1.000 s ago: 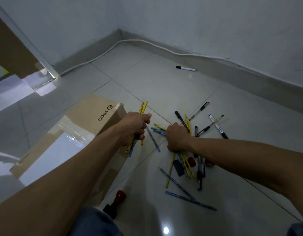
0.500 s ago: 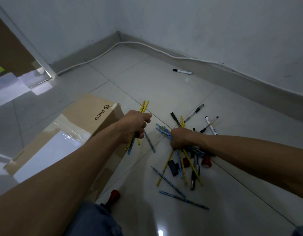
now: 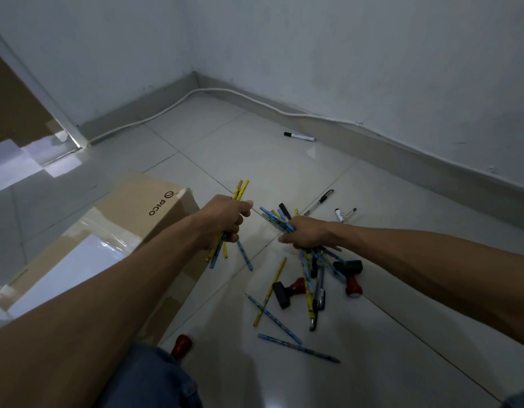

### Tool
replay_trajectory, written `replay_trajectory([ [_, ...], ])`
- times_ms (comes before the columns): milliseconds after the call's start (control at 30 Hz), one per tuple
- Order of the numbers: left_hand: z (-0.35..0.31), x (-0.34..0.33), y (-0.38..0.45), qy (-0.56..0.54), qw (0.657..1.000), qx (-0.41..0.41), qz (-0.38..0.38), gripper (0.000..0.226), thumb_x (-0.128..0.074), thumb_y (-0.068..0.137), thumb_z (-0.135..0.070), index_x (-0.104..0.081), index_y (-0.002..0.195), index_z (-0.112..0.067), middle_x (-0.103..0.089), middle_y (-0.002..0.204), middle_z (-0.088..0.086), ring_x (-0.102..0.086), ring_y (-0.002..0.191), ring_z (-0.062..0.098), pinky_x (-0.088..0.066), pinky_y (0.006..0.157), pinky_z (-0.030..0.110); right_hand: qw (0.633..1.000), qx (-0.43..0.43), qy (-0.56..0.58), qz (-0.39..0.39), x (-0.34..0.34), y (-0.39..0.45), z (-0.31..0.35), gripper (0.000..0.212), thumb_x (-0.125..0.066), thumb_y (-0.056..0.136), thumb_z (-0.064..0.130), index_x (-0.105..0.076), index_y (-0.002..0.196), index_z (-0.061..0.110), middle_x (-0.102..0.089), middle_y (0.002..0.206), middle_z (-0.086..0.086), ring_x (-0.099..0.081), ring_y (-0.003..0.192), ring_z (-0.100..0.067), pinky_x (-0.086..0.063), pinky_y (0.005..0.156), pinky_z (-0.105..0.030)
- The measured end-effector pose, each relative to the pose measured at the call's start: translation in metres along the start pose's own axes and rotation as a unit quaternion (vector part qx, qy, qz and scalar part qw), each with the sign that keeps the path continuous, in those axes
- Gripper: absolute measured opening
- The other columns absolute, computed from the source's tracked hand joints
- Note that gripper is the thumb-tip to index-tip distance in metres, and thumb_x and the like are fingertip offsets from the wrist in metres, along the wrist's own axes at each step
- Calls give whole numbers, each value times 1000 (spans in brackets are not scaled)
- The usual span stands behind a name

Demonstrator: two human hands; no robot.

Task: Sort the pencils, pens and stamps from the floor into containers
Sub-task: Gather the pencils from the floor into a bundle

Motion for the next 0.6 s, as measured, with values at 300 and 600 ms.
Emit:
replay_trajectory([
  [300,-10,-18,-2,21,1000,-11,2,24,-59,105,-26,-61,99,-2,-29,54,-1,-23,46,15,-30,44,26,990,46,23,-130,17,-19,-7,41,-61,99,45,-46,75,15,-52,70,-6,-51,61,-20,-38,59,-33],
  [600,-19,-37,-9,61,996,-58,36,35,-68,100,-37,-59,96,-4,-32,58,-1,-28,47,14,-33,47,28,924,24,164,-346,44,-36,-2,26,-57,98,47,-52,89,23,-61,80,1,-62,75,-21,-50,70,-39],
])
Point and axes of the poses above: each hand's wrist, its own y-axis towards the middle knuckle, its own x-axis out of the back of the hand, z = x × y, the point moved 2 cm from there along y, towards the middle knuckle
